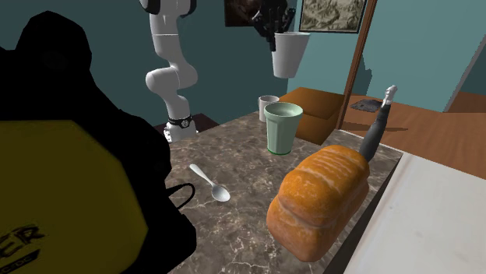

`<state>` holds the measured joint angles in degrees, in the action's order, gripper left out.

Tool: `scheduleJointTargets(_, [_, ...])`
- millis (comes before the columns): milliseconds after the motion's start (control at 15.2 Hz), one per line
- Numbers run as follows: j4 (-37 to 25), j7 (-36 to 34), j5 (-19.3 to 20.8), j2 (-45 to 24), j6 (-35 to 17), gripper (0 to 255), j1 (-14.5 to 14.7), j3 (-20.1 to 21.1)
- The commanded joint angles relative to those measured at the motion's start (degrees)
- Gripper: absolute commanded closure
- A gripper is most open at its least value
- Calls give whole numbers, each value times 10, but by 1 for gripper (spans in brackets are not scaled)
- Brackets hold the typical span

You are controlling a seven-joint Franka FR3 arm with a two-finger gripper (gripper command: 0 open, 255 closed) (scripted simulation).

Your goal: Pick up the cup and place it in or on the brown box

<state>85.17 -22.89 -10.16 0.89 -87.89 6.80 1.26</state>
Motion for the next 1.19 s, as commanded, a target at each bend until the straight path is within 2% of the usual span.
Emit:
scheduleJointTargets(0, [-18, -31, 2, -13, -1, 255, 15, 15])
scheduleJointTargets(330, [-88, -100, 13, -63, 8, 255, 51, 47])
scheduleJointTargets(660, [-190, -168, 33, -135, 30, 255, 92, 74])
scheduleJointTargets(1122, [-90, -156, 28, -103, -39, 255, 90, 73])
